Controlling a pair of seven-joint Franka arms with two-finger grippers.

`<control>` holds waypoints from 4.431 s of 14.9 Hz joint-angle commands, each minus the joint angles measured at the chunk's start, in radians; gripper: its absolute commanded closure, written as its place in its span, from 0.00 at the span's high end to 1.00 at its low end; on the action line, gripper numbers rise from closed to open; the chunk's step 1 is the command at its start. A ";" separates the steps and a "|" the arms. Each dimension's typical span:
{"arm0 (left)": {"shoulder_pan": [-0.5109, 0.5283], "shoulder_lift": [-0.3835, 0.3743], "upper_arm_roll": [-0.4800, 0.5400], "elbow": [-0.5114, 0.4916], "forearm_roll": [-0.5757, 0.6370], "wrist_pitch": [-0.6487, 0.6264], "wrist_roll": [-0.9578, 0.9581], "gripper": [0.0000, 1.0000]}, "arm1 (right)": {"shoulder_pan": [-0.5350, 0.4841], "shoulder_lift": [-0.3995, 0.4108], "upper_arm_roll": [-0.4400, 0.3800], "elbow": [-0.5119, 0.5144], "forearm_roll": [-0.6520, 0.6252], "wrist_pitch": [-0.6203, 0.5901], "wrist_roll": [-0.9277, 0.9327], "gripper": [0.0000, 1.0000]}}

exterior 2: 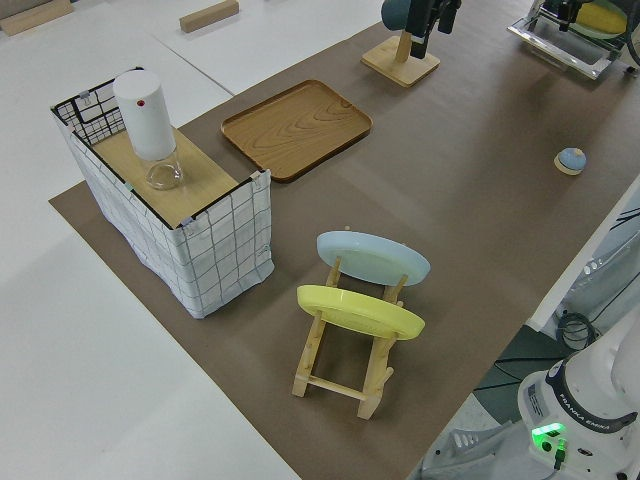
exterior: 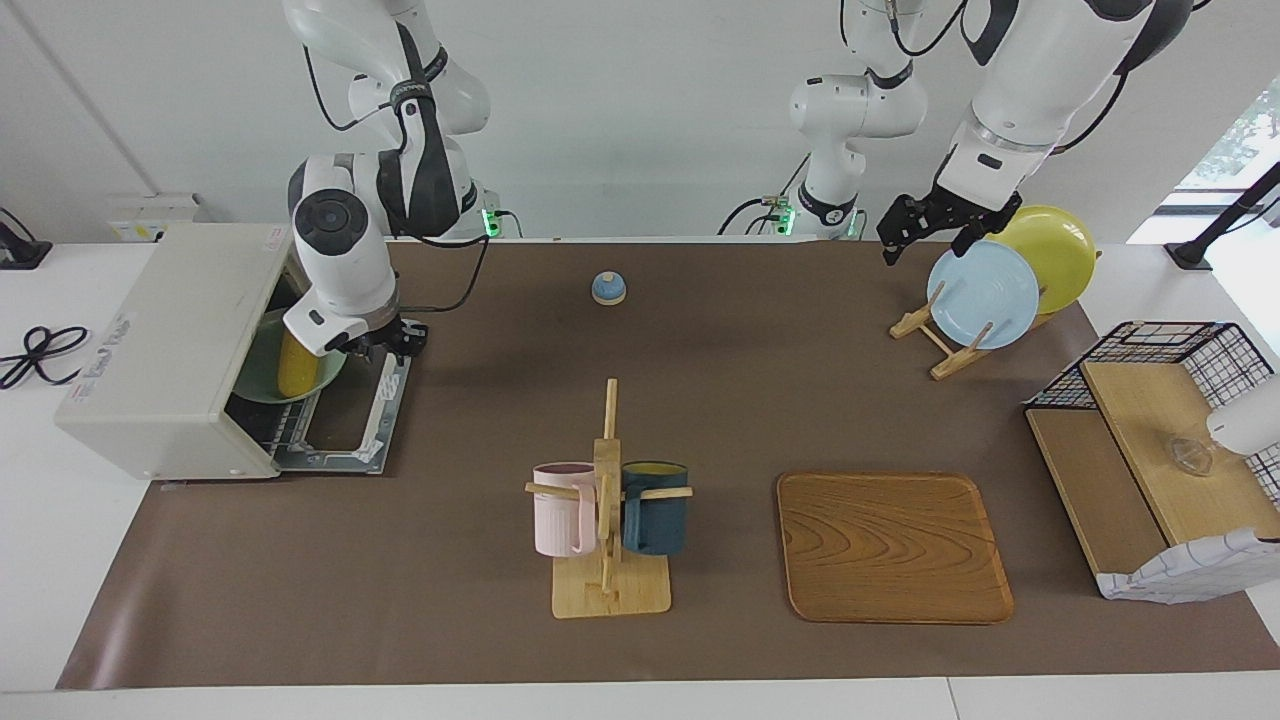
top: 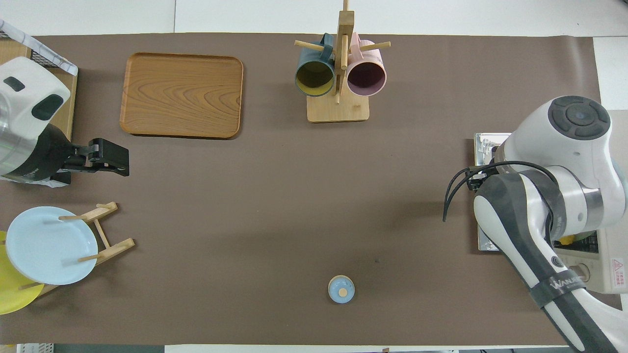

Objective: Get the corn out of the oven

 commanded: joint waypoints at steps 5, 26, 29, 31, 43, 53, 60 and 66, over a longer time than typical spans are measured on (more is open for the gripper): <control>0.009 0.006 -0.005 0.019 -0.006 -0.007 -0.002 1.00 | -0.089 -0.030 0.011 -0.060 -0.035 0.017 -0.056 0.45; 0.008 0.007 -0.005 0.019 -0.006 0.019 0.002 1.00 | 0.129 0.014 0.019 0.079 -0.075 -0.060 0.033 0.00; 0.007 0.007 -0.005 0.019 -0.006 0.020 0.012 1.00 | 0.255 0.073 0.019 0.201 -0.029 -0.128 0.165 0.00; 0.007 0.009 -0.005 0.019 -0.006 0.023 0.012 1.00 | 0.350 0.105 0.019 0.265 -0.027 -0.156 0.269 0.00; 0.030 0.009 -0.005 0.016 -0.005 0.046 0.010 1.00 | 0.640 0.429 0.022 0.491 0.072 -0.046 0.677 0.00; 0.032 0.010 -0.005 0.016 -0.006 0.062 0.010 1.00 | 0.623 0.423 0.020 0.472 0.144 0.079 0.575 0.49; 0.031 0.006 -0.005 -0.010 -0.006 0.111 0.012 1.00 | 0.450 0.260 0.017 0.445 0.053 -0.185 0.398 0.00; -0.048 0.015 -0.013 -0.094 -0.035 0.190 0.012 1.00 | 0.317 0.173 0.017 0.208 -0.044 -0.147 0.395 0.00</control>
